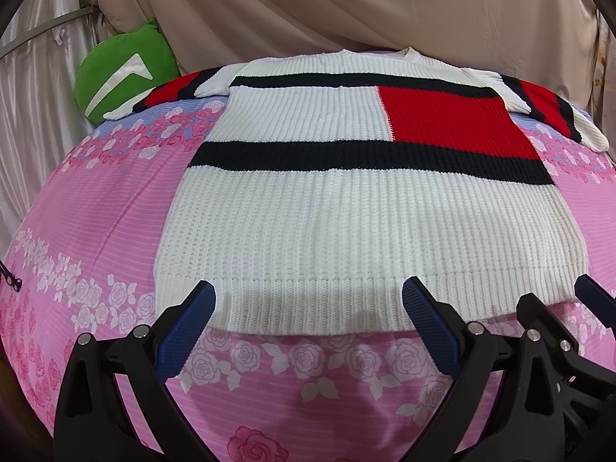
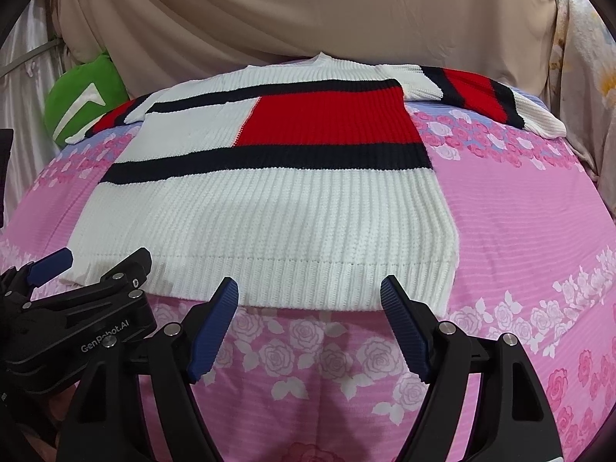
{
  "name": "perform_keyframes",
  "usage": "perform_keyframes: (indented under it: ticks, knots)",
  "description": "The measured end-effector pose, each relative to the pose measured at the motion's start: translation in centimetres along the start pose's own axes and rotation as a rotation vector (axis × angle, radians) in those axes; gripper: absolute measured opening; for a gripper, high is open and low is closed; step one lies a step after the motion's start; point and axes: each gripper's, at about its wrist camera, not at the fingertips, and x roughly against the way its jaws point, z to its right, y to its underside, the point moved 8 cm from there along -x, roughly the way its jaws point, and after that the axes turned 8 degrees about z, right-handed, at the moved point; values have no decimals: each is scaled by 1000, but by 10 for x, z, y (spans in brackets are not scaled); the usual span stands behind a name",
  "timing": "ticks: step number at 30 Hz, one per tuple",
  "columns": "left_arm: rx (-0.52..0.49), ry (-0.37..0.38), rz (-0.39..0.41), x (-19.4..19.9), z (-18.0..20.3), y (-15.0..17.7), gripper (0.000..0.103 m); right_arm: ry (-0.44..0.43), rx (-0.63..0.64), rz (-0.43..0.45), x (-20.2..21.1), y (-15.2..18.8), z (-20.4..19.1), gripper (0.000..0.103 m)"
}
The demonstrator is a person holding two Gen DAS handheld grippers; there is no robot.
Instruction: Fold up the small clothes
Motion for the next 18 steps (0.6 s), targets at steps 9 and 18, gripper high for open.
perform_keyframes:
  ticks: [9,18]
  knots:
    - [0,-2,-3,1,0,0,95,-1,-1,-2,0,1,-1,75]
    - [-2,-4,-3,1,-1,0,95,0,4,-7,0,1,0,75]
